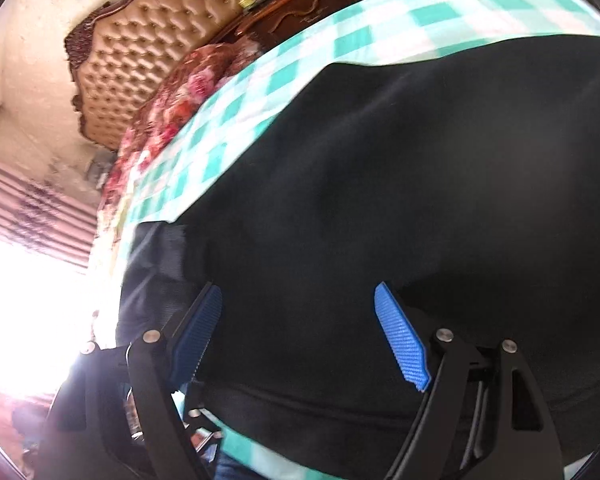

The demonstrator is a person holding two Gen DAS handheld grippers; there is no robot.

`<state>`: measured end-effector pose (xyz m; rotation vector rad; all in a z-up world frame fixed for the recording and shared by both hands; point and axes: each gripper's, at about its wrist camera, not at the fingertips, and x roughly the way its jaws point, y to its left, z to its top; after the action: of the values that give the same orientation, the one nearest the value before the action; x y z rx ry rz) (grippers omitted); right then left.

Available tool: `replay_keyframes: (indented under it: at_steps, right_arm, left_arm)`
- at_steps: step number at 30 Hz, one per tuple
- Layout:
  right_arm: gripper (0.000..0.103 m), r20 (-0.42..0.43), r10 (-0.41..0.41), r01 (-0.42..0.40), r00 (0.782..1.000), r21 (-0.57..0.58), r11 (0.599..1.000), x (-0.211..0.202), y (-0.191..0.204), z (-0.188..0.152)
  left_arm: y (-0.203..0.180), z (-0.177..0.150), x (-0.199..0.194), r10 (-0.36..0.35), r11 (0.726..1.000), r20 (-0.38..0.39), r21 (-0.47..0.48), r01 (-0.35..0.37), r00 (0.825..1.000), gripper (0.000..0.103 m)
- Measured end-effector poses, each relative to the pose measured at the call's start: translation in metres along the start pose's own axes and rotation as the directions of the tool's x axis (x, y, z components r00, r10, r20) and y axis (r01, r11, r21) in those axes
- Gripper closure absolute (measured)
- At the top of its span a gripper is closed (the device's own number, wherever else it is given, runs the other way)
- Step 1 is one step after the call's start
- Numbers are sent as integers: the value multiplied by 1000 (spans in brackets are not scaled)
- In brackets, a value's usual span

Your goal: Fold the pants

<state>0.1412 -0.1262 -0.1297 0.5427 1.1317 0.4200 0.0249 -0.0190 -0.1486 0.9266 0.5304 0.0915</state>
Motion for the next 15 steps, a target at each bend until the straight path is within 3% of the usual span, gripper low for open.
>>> replay_keyframes:
  at_steps: [4,5,6,7,15]
  right_arm:
    - [17,-64,73,-73,995,5,997,15,17,3]
    - [15,-84,96,-95,992,18,995,20,21,4]
    - [14,-96,108,-106,989,25,994,21,24,5]
    - [12,-110,121,-118,986,34,992,22,26,6]
    - [9,-242,196,-186,950,62,981,61,62,21]
  left_arm:
    - [2,3,14,-11,999,13,43,10,1000,40]
    - [6,2,18,-25,999,15,37,24,1000,49]
    - [9,3,22,-65,998,7,19,65,998,81]
    - [11,3,28,-89,996,-12,1,89,996,86]
    - [37,0,13,-66,991,64,-111,72,996,90]
